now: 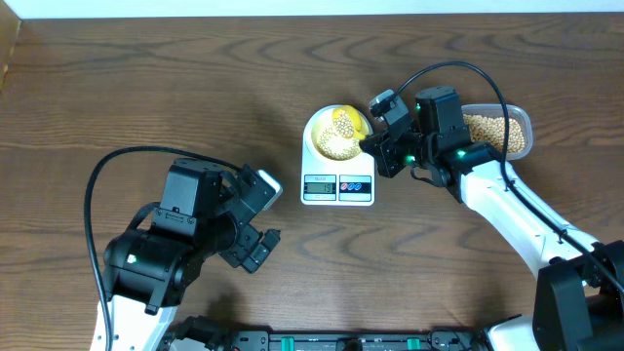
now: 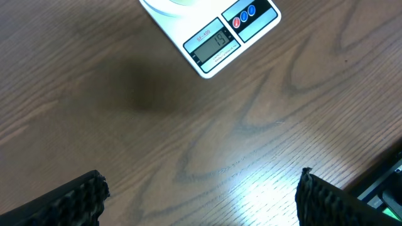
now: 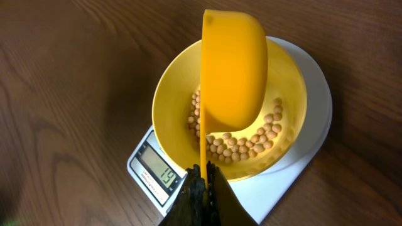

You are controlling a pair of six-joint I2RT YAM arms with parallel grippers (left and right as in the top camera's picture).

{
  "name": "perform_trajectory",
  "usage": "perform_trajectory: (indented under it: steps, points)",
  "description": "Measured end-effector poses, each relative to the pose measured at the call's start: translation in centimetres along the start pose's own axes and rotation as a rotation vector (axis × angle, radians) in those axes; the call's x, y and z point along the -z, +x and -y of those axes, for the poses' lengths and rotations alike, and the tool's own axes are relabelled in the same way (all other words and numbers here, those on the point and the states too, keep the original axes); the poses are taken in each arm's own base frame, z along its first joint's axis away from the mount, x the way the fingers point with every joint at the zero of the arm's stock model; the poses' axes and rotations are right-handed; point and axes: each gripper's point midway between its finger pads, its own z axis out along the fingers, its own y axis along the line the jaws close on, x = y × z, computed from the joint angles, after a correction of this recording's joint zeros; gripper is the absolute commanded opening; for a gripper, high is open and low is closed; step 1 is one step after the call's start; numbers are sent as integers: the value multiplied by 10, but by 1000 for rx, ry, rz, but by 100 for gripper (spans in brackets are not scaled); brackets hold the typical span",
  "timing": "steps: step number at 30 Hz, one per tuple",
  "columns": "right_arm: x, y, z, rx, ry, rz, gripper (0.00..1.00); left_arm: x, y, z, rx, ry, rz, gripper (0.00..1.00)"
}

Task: Scoop item into bowl and weigh 50g on scale
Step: 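Tilt the scoop to pour soybeans into the yellow bowl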

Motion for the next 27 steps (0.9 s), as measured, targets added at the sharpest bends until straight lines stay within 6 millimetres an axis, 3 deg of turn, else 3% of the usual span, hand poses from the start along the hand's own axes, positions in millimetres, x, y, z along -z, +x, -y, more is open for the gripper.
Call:
perform_trajectory:
  steps: [27]
  points:
    - [-4,1,4,109,65,-14,1,0,0,0,0,0,0,98]
